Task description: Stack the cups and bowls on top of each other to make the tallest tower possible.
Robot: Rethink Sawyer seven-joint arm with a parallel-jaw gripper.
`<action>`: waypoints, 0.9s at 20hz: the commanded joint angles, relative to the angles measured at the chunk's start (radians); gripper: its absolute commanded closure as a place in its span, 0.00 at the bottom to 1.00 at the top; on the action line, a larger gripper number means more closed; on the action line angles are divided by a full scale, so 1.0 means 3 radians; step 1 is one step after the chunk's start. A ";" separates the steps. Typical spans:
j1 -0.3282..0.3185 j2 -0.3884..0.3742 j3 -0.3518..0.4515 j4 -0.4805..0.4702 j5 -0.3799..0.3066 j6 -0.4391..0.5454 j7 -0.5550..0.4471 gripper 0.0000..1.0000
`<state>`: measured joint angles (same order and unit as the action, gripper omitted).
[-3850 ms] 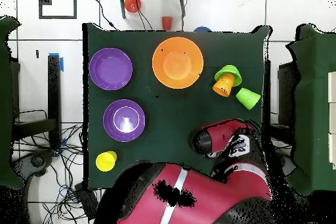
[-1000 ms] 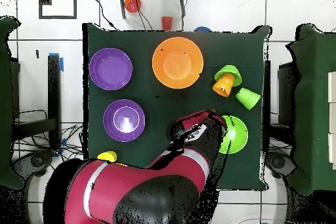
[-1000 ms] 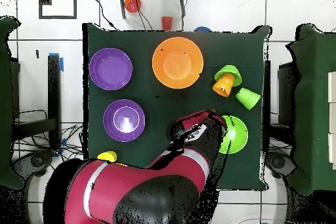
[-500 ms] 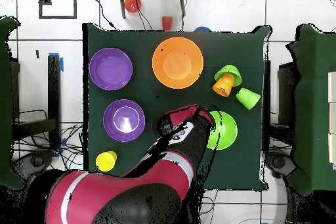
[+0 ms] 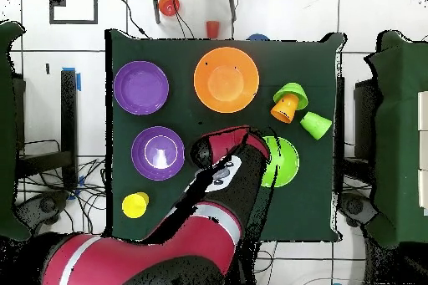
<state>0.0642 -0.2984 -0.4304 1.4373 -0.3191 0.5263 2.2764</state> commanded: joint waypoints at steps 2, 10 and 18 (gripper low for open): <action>-0.0004 -0.0086 0.0394 -0.0299 0.0189 0.0433 0.0069 1.00; -0.0036 0.0072 0.0371 -0.0603 0.0164 0.0563 0.0074 1.00; -0.0056 0.0379 0.0347 -0.1272 0.0269 0.0806 0.0211 1.00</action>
<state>0.0604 -0.2743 -0.4304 1.2260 -0.2803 0.6586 2.2764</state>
